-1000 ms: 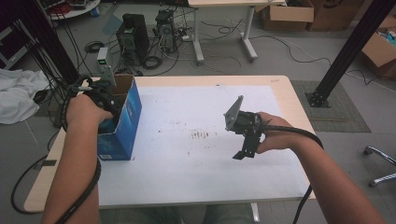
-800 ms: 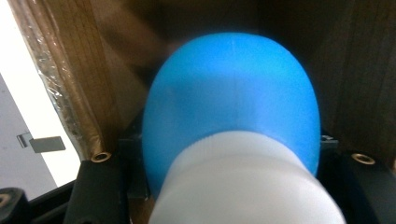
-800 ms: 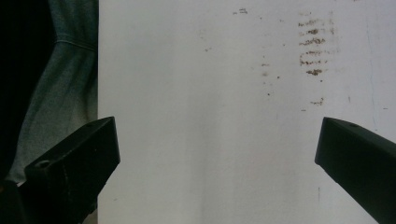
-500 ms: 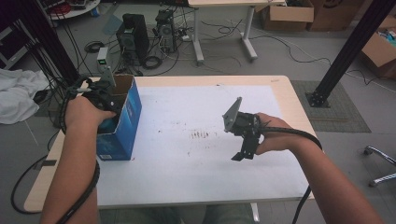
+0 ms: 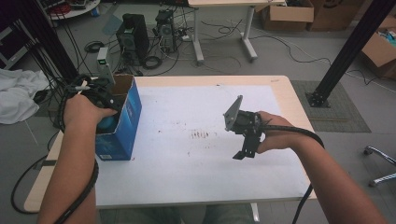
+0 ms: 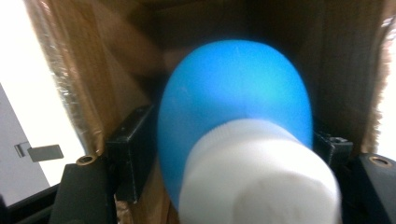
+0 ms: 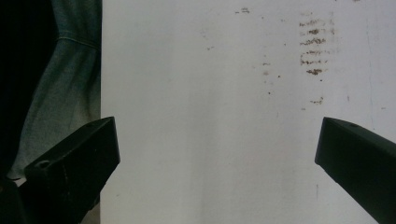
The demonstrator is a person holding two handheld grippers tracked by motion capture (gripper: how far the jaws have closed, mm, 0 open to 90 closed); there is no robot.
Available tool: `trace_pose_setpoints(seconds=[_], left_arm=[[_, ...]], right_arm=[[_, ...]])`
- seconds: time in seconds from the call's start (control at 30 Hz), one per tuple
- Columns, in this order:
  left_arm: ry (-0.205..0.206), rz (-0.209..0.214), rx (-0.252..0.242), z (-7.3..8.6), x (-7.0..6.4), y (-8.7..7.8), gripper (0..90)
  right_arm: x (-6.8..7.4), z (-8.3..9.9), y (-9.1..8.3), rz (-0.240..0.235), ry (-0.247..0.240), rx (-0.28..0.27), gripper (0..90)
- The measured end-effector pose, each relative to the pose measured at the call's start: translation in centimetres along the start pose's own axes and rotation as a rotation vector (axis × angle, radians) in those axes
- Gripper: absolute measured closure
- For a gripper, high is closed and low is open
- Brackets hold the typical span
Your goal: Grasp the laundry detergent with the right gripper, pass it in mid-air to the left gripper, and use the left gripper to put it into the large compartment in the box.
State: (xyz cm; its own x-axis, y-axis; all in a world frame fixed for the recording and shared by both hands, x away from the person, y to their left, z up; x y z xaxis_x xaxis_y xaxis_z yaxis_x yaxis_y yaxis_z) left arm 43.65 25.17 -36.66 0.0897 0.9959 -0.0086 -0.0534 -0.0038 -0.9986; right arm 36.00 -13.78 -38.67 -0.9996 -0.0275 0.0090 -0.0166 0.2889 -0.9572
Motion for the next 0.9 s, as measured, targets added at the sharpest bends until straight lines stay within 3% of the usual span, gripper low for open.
trace_pose_setpoints(seconds=[0.5, 0.77, 0.9], left_arm=[[0.013, -0.015, -0.031, -0.1, -0.3, -3.0, 26.0], [0.02, -0.049, -0.043, -0.2, -0.5, -5.1, 21.5], [0.044, -0.055, -0.055, -0.2, -0.7, -6.4, 20.1]], right_arm=[[-0.4, -0.1, -0.2, 0.0, 0.003, 0.002, 0.0], [-0.5, -0.1, 0.0, -0.005, 0.004, -0.005, 0.0], [-0.5, -0.1, 0.1, -0.007, 0.004, -0.006, 0.0]])
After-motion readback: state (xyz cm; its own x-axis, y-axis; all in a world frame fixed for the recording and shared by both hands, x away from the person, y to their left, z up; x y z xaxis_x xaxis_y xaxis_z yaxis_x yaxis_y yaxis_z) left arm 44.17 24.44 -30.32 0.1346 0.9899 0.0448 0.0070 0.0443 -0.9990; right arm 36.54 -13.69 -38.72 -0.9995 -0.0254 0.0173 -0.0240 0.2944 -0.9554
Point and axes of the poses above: each handheld gripper's, and its own axes: y roughly forward along the jaws, z roughly out of its underside, x roughly to its left, the point moved 9 cm from there along y, roughly forward along the jaws, and after that the axes turned 3 degrees about x, right-handed, at the moved point
